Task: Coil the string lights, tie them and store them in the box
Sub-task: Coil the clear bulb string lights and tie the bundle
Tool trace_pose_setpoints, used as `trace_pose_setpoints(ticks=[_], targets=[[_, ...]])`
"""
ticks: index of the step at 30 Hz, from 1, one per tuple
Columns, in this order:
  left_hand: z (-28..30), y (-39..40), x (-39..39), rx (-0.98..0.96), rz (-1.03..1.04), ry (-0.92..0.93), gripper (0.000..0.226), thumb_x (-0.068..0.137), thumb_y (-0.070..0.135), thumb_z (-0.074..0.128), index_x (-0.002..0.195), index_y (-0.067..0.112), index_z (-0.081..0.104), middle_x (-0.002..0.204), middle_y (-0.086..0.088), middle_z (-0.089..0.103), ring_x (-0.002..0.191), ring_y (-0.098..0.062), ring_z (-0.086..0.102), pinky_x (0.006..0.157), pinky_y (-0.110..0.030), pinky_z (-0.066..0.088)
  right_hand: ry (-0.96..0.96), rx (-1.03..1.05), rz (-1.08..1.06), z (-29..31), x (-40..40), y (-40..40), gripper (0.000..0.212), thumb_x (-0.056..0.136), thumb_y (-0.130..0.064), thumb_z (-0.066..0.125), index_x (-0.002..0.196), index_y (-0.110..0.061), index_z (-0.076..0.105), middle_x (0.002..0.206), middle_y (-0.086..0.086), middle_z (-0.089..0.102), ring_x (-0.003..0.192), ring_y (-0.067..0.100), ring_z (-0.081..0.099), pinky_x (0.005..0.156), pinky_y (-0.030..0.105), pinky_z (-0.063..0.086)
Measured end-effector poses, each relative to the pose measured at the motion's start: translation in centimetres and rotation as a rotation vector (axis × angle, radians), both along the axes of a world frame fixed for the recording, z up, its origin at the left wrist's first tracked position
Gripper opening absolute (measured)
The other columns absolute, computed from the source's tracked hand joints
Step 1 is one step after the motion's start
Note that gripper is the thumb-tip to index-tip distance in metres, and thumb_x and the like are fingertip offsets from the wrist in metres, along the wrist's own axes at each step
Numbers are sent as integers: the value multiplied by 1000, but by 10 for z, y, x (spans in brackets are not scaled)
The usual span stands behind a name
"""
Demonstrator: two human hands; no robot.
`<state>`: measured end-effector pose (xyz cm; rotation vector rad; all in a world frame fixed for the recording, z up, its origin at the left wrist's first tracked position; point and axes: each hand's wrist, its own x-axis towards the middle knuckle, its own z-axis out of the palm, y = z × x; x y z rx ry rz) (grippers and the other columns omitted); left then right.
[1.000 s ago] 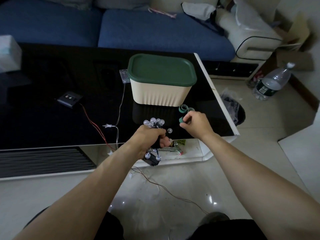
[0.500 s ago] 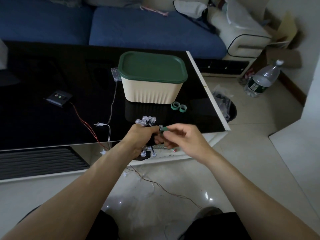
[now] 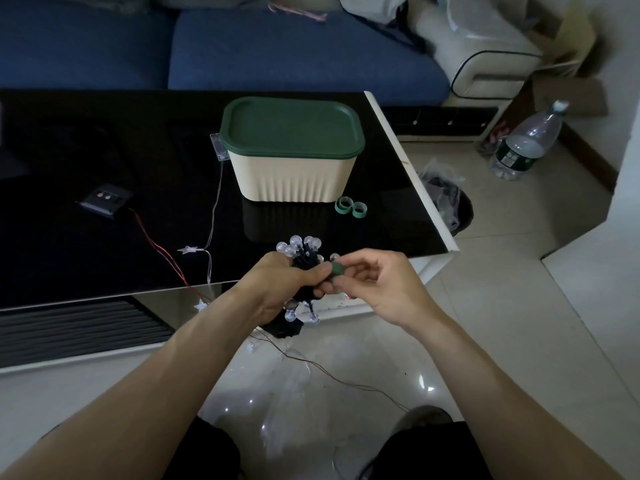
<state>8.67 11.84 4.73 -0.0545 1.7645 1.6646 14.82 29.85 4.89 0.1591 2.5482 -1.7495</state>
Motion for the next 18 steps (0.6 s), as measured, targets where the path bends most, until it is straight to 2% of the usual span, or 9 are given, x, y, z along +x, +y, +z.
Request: trace_pose_setpoints(ticks=[4, 7, 11, 13, 16, 18], targets=[[1, 4, 2, -37, 25, 16, 21, 82, 17, 77, 90, -2, 74, 78, -14, 74, 75, -24, 64, 96, -49, 50, 61, -4, -15, 4, 1, 1, 7, 86, -16, 78, 89, -22, 76, 100, -3, 71, 90, 17, 70, 82, 42, 61], [0, 5, 4, -31, 10, 8, 20, 83, 15, 77, 91, -2, 74, 78, -14, 73, 75, -24, 64, 93, -49, 51, 54, 0, -10, 6, 4, -2, 5, 88, -13, 75, 88, -17, 74, 98, -2, 72, 83, 18, 72, 78, 43, 62], [1, 6, 8, 9, 21, -6, 11, 86, 8, 73, 89, -3, 72, 74, -14, 71, 69, -21, 63, 76, -31, 55, 40, 23, -7, 6, 7, 1, 25, 83, -5, 79, 98, -23, 72, 96, -5, 73, 88, 11, 71, 85, 36, 61], [2, 4, 8, 5, 28, -17, 14, 85, 10, 73, 90, -4, 73, 76, -16, 72, 72, -23, 64, 81, -35, 55, 37, 47, 14, 8, 8, 3, 31, 83, -2, 78, 102, -25, 71, 98, -5, 73, 90, 8, 70, 87, 34, 60], [2, 4, 9, -13, 19, -38, 18, 86, 13, 73, 92, -4, 74, 81, -17, 73, 77, -25, 64, 92, -44, 51, 46, 60, 13, 8, 8, 2, 29, 84, -3, 77, 99, -27, 71, 95, -6, 73, 89, 9, 71, 85, 36, 60], [3, 5, 10, 1, 43, -71, 16, 88, 12, 70, 91, -3, 74, 80, -18, 73, 78, -26, 63, 96, -45, 49, 66, 51, 18, 9, 9, 0, 28, 84, -6, 78, 98, -29, 71, 93, -6, 73, 89, 11, 71, 84, 37, 60]])
